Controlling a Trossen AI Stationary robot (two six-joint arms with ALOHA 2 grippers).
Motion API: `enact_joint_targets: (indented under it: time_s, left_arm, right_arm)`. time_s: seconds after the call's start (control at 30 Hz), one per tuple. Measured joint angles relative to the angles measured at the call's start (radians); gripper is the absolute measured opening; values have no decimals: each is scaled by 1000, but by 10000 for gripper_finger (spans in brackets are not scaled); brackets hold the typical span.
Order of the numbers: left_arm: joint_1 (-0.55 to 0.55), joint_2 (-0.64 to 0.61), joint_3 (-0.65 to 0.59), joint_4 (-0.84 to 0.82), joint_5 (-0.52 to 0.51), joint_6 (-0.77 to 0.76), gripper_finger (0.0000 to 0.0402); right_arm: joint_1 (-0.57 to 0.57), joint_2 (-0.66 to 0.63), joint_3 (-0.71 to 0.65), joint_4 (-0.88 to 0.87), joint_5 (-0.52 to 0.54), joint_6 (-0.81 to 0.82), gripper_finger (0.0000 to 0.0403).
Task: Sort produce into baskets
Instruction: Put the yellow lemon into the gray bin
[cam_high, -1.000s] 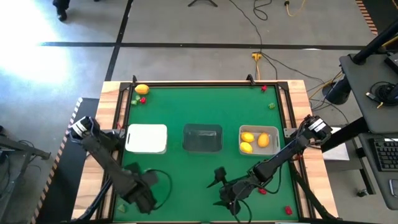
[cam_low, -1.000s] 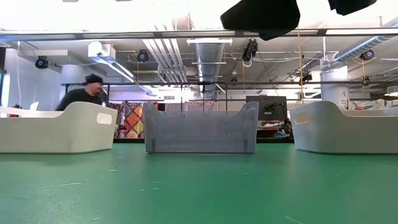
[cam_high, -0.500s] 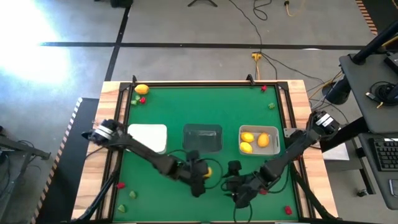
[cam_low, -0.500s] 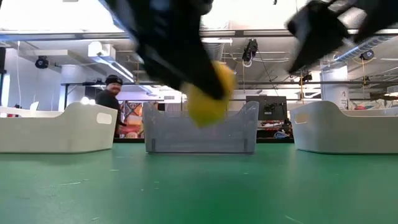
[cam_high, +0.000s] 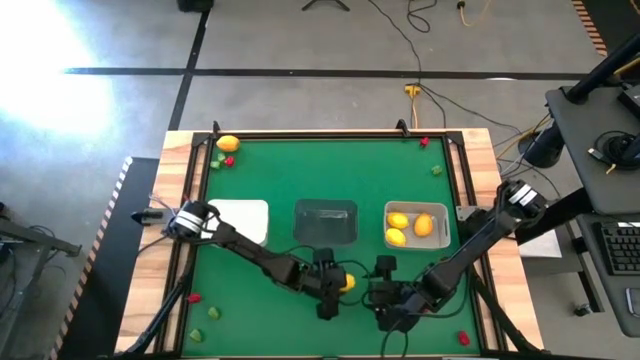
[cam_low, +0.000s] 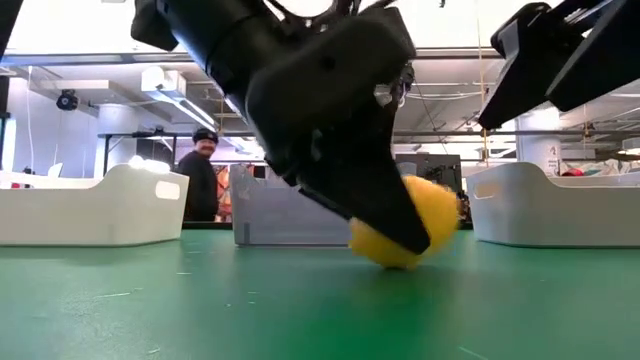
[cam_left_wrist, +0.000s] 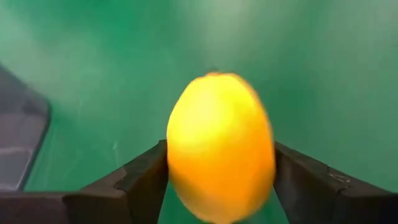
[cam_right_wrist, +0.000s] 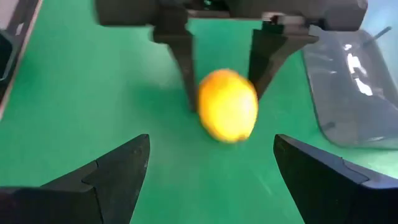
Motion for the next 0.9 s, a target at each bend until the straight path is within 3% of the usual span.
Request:
enact_joint_targets:
  time_s: [0.37,0.57,0.7,0.9]
  left_arm:
    - [-39,-98,1,-124,-14,22,265]
    - [-96,-217,-1,-300,-197,16,265]
    - [-126,-294,-30,-328,-344,3,259]
    - [-134,-408,-161,-259,-410,-36,244]
  right_arm:
    - [-42,82,-2,148,-7,-73,334]
    - [-69,83,-14,166,-63,-92,334]
    - [-79,84,-51,287,-104,-92,334]
    - [-76,93,-68,365,-113,-65,334]
